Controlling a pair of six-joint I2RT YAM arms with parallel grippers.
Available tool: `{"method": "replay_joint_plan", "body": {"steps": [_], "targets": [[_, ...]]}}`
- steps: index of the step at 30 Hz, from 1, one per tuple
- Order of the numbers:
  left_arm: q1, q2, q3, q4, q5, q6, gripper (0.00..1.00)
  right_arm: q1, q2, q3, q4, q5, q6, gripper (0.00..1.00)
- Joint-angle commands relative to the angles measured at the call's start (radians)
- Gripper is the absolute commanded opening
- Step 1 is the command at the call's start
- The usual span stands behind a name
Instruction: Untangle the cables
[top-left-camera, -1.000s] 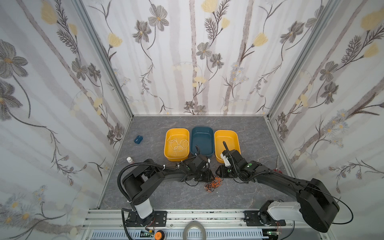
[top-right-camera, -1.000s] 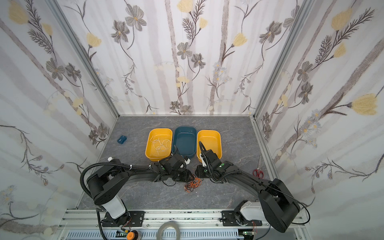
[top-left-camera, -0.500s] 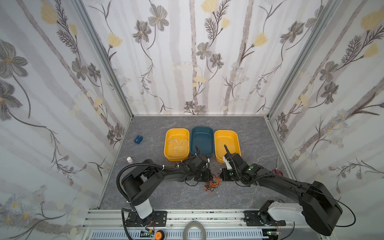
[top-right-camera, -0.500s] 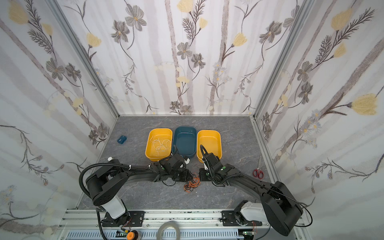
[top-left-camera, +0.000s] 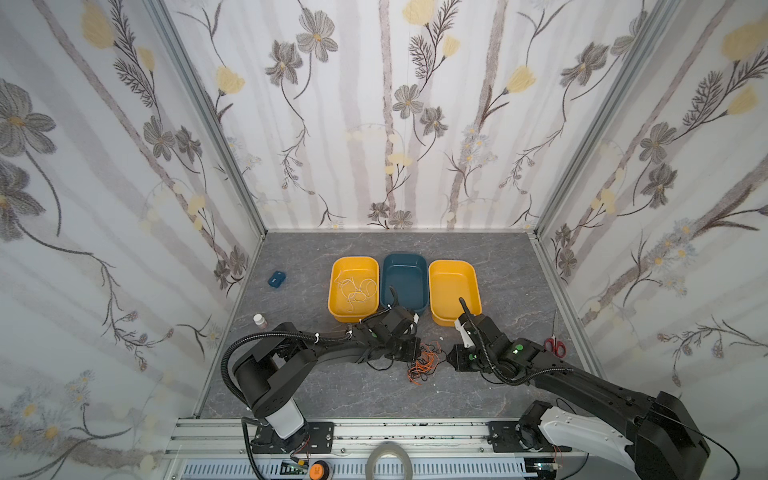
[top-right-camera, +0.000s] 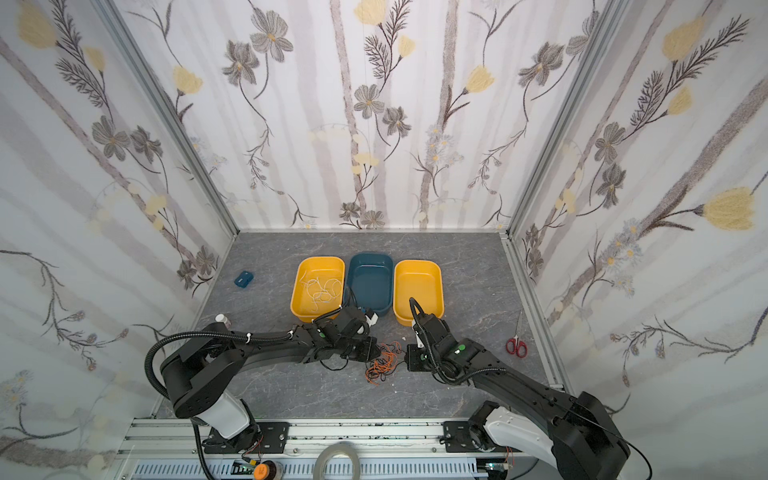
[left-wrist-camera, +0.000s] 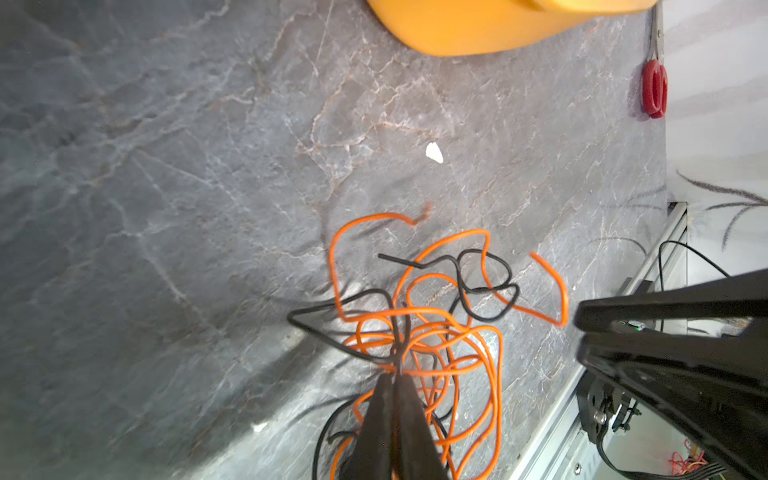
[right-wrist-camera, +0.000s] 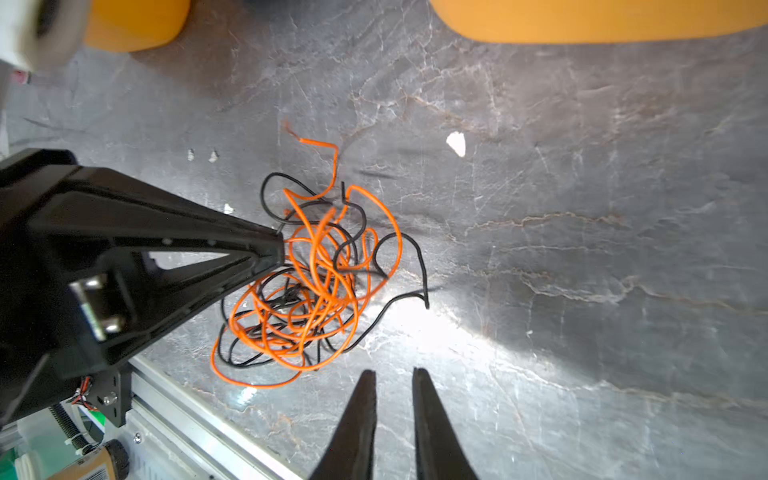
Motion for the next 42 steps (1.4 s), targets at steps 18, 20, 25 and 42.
{"method": "replay_joint_plan", "body": {"steps": [18, 20, 25, 42], "targets": [[0.002, -0.175, -0.061, -0.08, -0.039, -0.028, 0.38, -0.039, 0.315, 0.267, 0.084, -0.039, -0.15, 0.35], [0.002, -0.21, -0.078, -0.106, -0.063, -0.042, 0.39, -0.038, 0.352, 0.283, 0.094, -0.055, -0.153, 0.35], [0.007, -0.286, -0.154, -0.097, -0.091, -0.084, 0.4, -0.035, 0.435, 0.314, 0.13, -0.089, -0.155, 0.36], [0.016, -0.312, -0.225, -0.028, -0.09, -0.125, 0.42, 0.047, 0.676, 0.456, -0.007, 0.152, -0.184, 0.38]]}}
